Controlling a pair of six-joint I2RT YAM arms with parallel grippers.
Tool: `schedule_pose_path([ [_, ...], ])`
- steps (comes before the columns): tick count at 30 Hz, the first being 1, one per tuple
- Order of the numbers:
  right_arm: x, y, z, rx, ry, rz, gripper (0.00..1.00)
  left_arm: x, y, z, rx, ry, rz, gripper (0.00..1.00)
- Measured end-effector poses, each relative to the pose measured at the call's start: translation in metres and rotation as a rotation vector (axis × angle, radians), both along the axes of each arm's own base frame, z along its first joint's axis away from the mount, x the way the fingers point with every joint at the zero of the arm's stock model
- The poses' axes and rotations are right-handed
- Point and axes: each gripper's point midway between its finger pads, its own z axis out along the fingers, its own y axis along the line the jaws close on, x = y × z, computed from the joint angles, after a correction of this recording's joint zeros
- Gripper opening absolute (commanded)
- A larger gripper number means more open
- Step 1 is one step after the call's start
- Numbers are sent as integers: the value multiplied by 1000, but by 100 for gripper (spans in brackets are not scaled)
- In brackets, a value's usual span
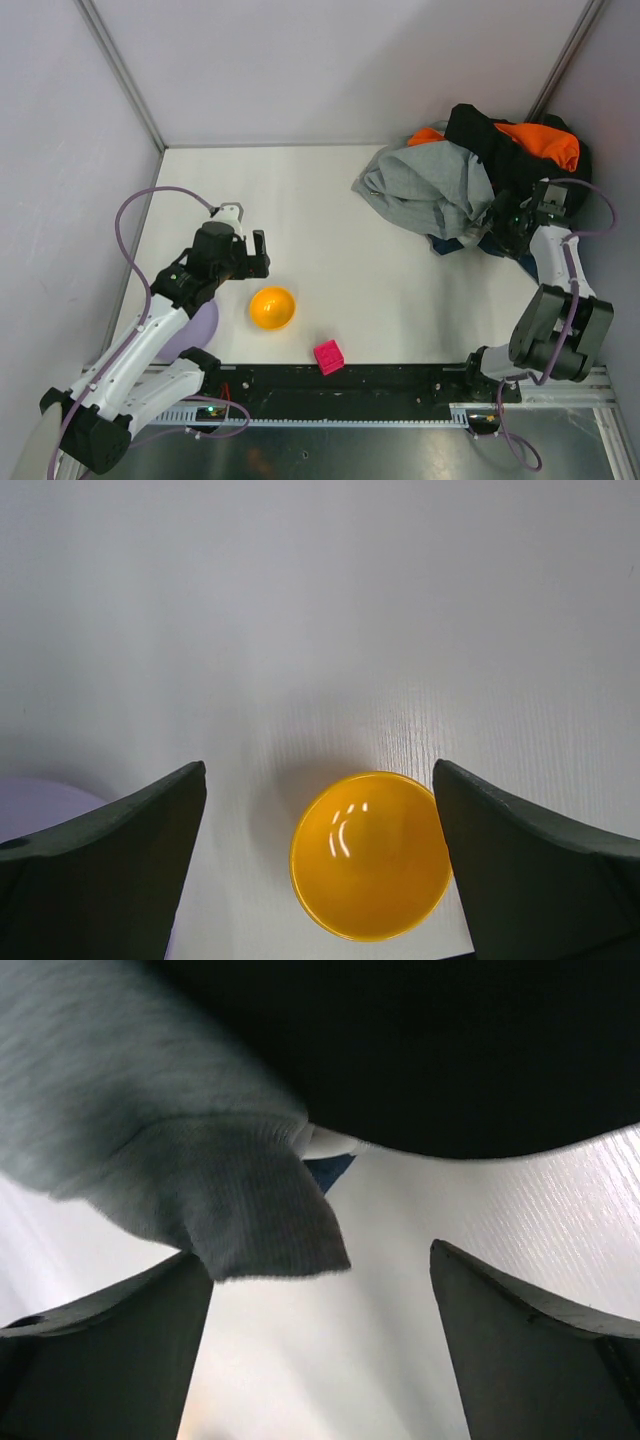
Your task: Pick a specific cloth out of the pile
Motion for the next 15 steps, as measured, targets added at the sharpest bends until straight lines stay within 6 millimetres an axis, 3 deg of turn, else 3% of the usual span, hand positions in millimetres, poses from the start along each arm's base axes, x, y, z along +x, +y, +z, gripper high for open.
schedule_pose_path([
  [9,26,-1,-41,72,42,6,88,1,0,-3,6,12,0,100],
  [15,50,-1,-57,103,72,20,81,1,-1,-7,13,26,0,100],
])
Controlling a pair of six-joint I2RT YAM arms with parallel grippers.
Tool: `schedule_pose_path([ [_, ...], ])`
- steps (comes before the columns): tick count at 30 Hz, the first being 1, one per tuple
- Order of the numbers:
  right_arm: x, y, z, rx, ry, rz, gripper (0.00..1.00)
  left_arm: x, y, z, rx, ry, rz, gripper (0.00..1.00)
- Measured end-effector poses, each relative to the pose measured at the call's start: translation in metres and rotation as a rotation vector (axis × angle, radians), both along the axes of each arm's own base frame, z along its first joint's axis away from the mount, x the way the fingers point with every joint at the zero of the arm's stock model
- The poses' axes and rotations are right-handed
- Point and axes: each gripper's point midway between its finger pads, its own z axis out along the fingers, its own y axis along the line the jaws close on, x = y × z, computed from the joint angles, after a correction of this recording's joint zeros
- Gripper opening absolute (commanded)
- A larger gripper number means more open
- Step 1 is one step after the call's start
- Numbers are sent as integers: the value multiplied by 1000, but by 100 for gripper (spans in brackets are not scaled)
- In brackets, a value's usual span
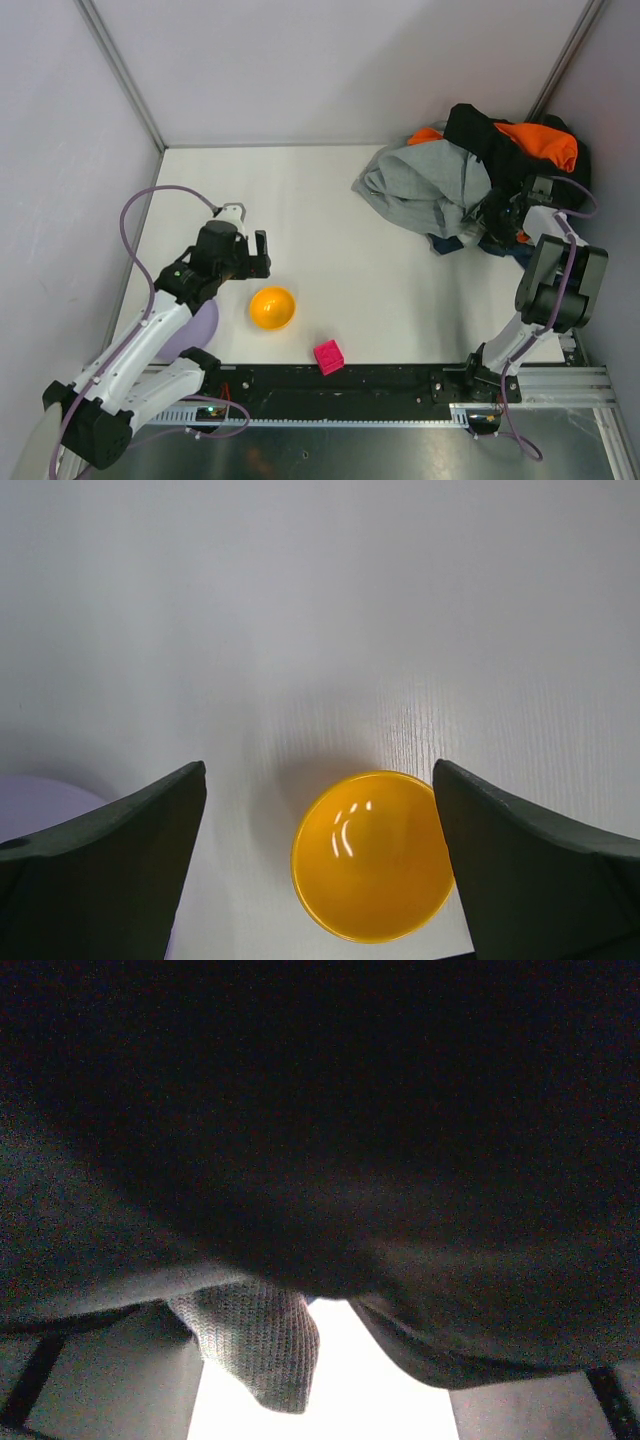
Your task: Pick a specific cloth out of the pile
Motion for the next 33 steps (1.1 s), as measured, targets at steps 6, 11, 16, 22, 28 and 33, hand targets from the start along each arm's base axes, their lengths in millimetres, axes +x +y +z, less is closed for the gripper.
schedule_pose_path([
  [6,17,9,-3,17,-6,22,33,0,0,-2,4,9,0,100],
  [11,27,14,-2,38,-28,29,2,1,0,-4,7,14,0,100],
  [16,28,17,1,38,-31,34,0,1,0,-4,7,14,0,100],
  [22,32,21,16,36,-29,48,0,1,0,-4,7,14,0,100],
  [28,56,30,75,-13,-106,98,0,1,0,-4,7,15,0,100],
  [33,85,29,156,-99,-242,121,0,1,0,-4,7,15,0,100],
])
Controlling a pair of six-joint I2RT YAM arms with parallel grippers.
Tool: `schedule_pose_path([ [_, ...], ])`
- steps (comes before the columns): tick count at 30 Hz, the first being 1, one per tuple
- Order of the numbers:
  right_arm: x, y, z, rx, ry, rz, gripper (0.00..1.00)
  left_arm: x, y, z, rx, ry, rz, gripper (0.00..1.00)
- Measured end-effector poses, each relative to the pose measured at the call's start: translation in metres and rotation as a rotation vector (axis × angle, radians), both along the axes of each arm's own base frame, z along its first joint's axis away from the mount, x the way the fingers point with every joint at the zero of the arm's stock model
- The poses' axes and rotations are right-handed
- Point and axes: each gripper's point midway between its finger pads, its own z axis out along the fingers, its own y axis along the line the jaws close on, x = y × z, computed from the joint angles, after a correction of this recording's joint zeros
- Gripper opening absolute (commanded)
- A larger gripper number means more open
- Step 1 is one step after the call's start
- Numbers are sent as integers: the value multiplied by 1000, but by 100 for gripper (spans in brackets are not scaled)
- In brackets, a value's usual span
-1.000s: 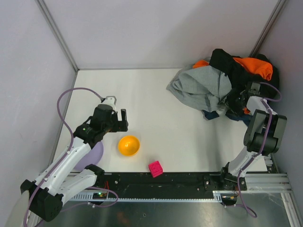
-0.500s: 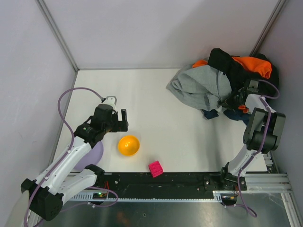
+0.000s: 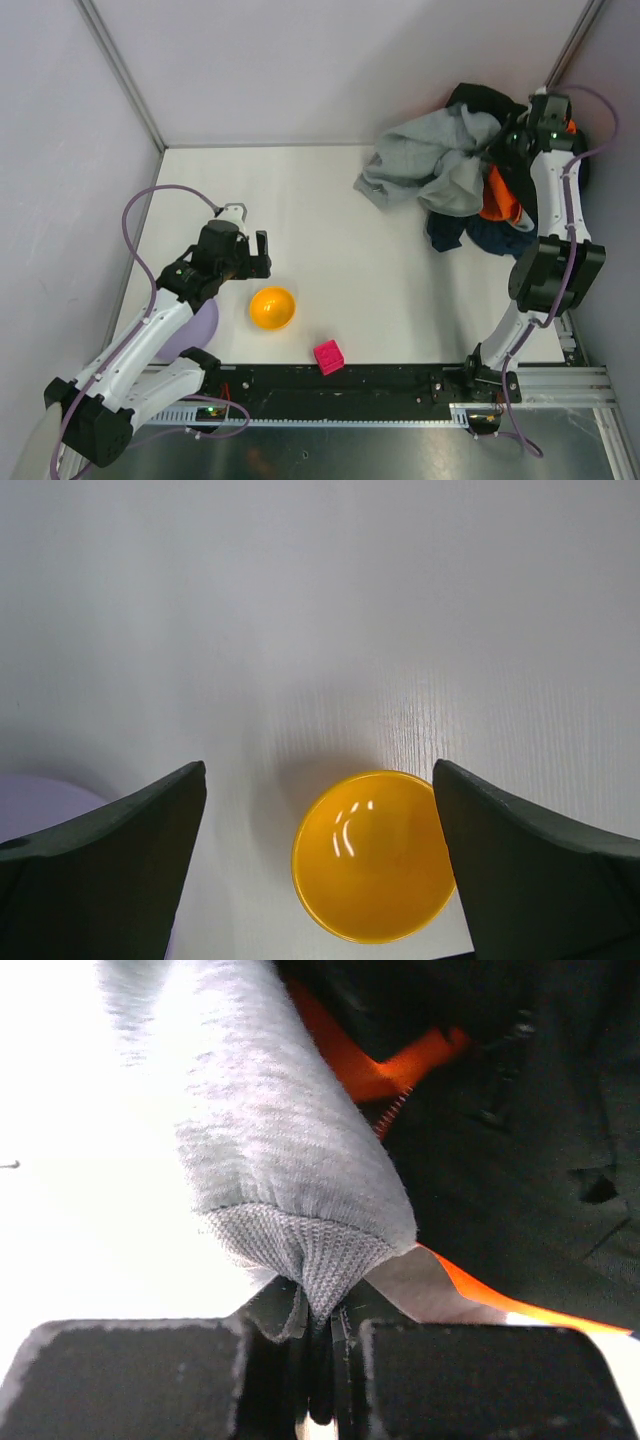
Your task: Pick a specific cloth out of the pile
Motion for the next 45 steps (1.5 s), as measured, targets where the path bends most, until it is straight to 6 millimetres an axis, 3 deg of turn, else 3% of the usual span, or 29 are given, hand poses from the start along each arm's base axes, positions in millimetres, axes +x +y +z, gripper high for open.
schedule_pose_path([
  [5,41,-12,65,-72,-120,-6,0,0,0,0,0,1,-1,100],
  [8,59,-20,70,-98,-137,-20,0,-1,-2,-1,-5,6,-7,100],
  [15,77,-33,28,-120,-53,-62,0,-1,-3,-4,-5,18,-13,100],
  [25,91,-47,-72,-74,114,-98,0,-3,-9,-3,-26,26,-37,100],
  [30,88,-57,-111,11,155,-96,0,2,-28,13,-106,21,-83,100],
  [37,87,-59,-116,59,106,-67,0,31,-84,45,-310,25,-169,100],
  [45,83,-58,-117,73,51,-47,0,47,-159,41,-422,146,-281,100],
])
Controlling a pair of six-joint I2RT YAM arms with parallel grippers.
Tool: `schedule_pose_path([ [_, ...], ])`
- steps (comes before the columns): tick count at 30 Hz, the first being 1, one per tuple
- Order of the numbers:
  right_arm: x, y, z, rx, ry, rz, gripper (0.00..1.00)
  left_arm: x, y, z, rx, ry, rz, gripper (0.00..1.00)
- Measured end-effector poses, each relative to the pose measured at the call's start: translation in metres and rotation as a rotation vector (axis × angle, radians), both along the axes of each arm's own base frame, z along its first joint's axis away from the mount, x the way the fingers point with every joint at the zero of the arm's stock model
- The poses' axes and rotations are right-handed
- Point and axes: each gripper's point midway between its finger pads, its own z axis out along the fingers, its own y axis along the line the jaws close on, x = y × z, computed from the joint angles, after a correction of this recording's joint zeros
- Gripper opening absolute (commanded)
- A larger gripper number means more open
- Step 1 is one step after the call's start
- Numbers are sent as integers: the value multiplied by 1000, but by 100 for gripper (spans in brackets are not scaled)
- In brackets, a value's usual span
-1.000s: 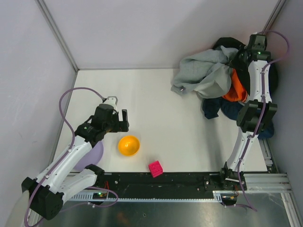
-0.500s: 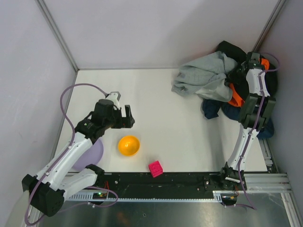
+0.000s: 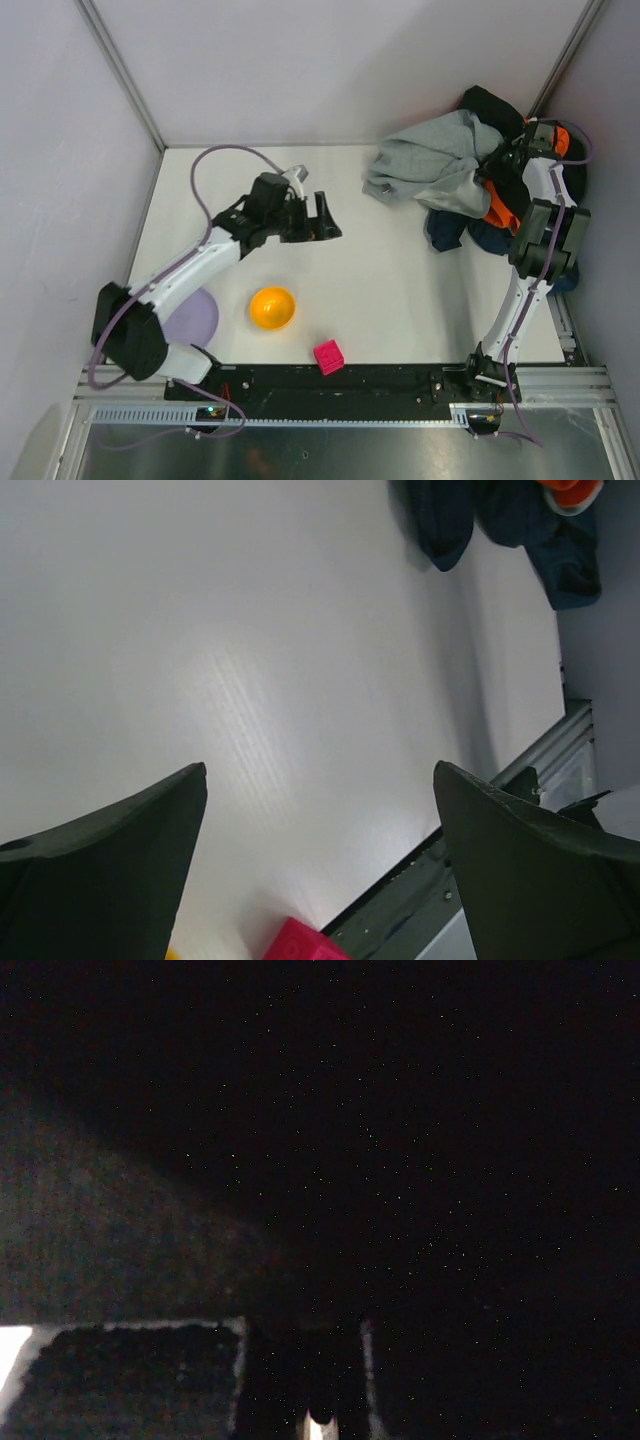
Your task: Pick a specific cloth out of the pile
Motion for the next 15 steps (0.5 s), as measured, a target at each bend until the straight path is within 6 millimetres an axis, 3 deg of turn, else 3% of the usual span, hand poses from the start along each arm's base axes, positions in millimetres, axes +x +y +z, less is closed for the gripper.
schedule_pose_path([
  [15,-7,0,-2,34,-70,40,1,35,-163,-33,-123,170,-234,100],
])
